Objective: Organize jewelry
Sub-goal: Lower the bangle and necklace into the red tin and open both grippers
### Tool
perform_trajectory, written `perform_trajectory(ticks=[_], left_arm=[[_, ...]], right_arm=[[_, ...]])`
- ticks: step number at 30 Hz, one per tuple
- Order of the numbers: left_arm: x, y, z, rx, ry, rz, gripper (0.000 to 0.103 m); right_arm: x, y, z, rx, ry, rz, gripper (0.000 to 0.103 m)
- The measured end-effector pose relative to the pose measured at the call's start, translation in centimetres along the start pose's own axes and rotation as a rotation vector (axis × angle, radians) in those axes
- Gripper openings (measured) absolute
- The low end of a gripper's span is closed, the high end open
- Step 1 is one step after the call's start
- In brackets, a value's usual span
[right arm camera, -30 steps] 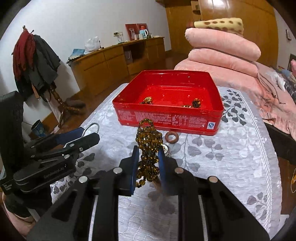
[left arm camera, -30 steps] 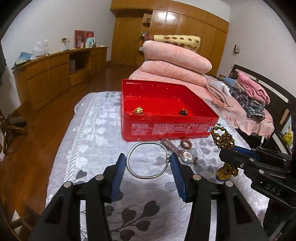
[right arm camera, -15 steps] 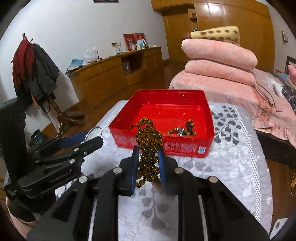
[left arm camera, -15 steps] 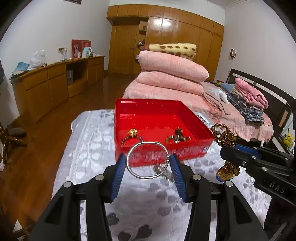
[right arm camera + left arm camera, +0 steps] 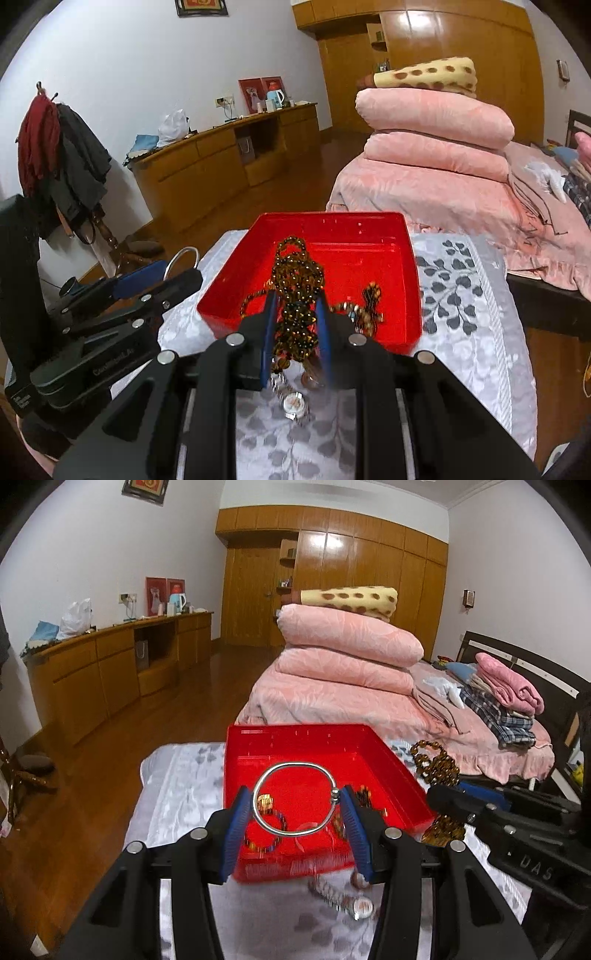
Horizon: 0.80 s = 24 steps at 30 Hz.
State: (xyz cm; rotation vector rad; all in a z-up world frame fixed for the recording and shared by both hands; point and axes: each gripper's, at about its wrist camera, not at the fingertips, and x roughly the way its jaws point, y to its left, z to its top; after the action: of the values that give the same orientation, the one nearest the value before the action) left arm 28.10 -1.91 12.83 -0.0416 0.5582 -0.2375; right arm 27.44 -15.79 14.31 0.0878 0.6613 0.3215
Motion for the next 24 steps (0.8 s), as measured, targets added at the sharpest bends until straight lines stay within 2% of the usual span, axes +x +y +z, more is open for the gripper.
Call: perform_trajectory(ticks=[6, 14, 16, 17, 19, 21, 23, 24], left_arm=[[3.0, 0.0, 1.4, 0.008, 0.008, 0.02, 0.049], [6.6, 1.0, 1.2, -0.032, 0.056, 0.014, 0.049], [7.3, 1.4, 1.1, -0.049, 0.069, 0.013, 0.05], [7.6, 1.6, 1.0, -0.054, 0.074, 0.012, 0.05], [7.7, 1.8, 0.5, -0.06, 0.081, 0.004, 0.058], [7.2, 1.9, 0.5, -0.06, 0.068, -0.002, 0.068], [6.4, 2.1, 0.5, -0.065, 0.057, 0.0, 0.073], [5.8, 2.2, 0.3, -0.066, 0.047, -0.001, 0.078]], right_arm=[[1.9, -0.6, 1.4, 0.003, 0.003, -0.001, 0.019], [4.7, -2.2, 2.2, 0.036, 0.037, -0.025, 0.02], [5.2, -2.6, 2.3, 0.041, 0.04, -0.045, 0.023], [5.3, -2.7, 2.2, 0.039, 0.038, -0.059, 0.033], [5.2, -3.0, 2.1, 0.034, 0.027, -0.072, 0.043], [4.6, -3.1, 1.9, 0.027, 0.013, -0.091, 0.044], [3.9, -3.4, 1.7, 0.035, -0.004, -0.095, 0.055], [3.5, -3.5, 1.5, 0.04, -0.013, -0.097, 0.057]])
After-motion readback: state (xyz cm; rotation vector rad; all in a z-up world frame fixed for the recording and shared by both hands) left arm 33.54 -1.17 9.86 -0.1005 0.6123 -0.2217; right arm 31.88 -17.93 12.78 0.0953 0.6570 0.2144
